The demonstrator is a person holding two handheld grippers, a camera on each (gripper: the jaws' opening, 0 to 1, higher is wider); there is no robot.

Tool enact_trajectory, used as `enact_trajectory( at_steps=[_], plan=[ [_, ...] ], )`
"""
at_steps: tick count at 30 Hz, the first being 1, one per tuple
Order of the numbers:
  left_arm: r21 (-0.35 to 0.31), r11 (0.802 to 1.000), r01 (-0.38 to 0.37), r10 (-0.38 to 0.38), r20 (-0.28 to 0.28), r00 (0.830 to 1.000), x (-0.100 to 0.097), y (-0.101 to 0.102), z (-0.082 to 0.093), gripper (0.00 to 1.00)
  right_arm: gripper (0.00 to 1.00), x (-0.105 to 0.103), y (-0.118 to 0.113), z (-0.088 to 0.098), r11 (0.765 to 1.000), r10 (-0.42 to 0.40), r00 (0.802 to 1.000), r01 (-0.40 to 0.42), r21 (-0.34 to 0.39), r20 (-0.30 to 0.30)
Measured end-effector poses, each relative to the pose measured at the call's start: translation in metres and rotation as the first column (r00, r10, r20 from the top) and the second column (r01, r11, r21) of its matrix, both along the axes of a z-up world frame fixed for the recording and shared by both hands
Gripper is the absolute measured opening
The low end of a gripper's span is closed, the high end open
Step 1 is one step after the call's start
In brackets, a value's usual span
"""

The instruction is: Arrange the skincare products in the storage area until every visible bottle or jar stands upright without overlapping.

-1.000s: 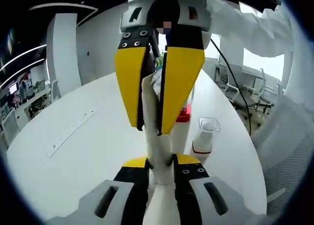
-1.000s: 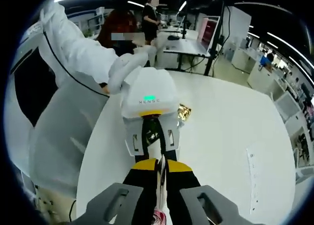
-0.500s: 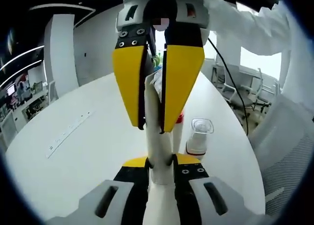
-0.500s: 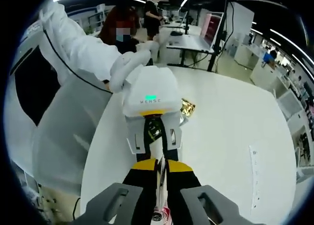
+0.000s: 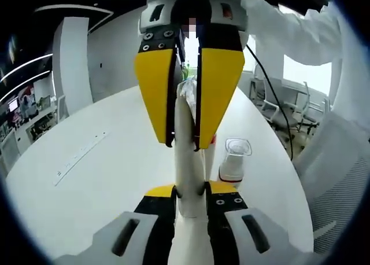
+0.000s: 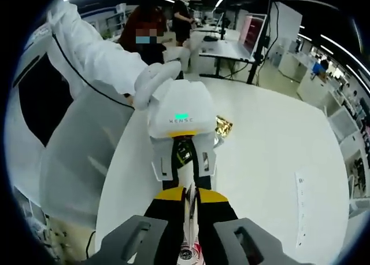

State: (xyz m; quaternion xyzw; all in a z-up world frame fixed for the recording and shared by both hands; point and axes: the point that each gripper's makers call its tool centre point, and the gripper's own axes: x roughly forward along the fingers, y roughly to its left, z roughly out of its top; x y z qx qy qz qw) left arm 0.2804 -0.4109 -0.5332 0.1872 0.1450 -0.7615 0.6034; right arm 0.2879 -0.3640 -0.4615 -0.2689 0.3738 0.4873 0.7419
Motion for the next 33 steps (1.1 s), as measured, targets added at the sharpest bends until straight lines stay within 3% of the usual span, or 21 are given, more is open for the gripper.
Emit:
enact_trajectory(
  at_steps=[11,30,33],
  plan=[
    [0.020,1.000,-0.002,0.001,0.017,1.000,-0.021,0.005,0.005,0.20,0.00,-0.003,-0.013,0.007,1.000,-0.013,1.000,0.013,-0.027,0.007],
    [0.031,0.999,0.018,-0.017,-0.018,1.000,-0.003,0.005,-0.003,0.19,0.00,-0.008,-0.014,0.007,0.995,-0.091,0.994,0.089,-0.038,-0.060],
    [0.034,0.999,0.023,-0.023,-0.023,0.999,-0.009,0.006,-0.001,0.19,0.00,-0.007,-0.014,0.006,0.994,-0.101,0.993,0.099,-0.037,-0.067]
  ],
)
